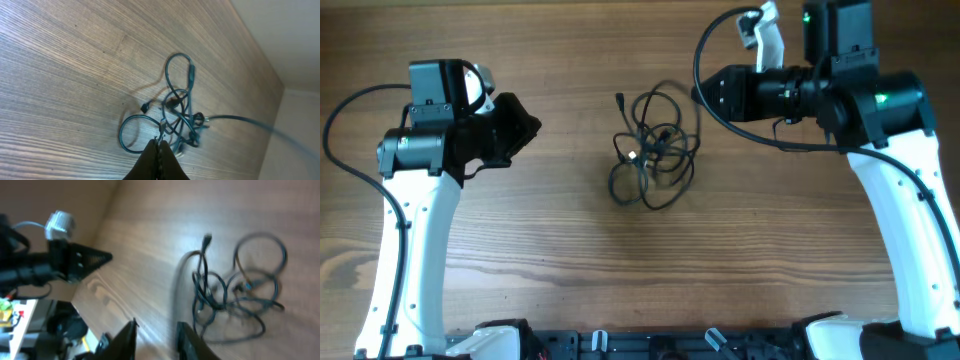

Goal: Untangle cables

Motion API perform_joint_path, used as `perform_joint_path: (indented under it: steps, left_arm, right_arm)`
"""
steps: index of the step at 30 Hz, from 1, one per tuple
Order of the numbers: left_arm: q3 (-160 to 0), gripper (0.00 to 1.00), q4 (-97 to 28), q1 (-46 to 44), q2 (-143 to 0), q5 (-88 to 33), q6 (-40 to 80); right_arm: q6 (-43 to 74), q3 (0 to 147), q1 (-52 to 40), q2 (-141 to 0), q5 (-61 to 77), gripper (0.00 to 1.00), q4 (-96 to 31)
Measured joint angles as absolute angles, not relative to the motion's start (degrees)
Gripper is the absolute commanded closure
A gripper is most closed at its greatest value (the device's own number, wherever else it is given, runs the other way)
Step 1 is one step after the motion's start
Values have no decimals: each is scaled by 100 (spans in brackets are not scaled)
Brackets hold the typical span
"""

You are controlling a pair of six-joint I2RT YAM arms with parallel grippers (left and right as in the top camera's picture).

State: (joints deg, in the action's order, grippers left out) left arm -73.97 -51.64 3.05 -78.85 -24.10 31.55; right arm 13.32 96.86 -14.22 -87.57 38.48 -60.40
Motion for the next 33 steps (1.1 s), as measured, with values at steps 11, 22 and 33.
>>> perform_joint_path:
  steps: [11, 22, 33]
  left_arm:
    - [-7397, 95, -4571, -910, -8508, -2252, 3223]
    - [-7389, 64, -2613, -2703, -9810, -1238, 3789]
    - [-7387, 75, -2392, -2847, -10586, -729, 3979]
  right_arm:
    - [1492, 9684, -893, -9365, 2239, 5, -6665]
    - [1579, 9684, -60, -9365, 1619, 4, -6578]
    - [1573, 9684, -60, -9365, 1599, 4, -6573]
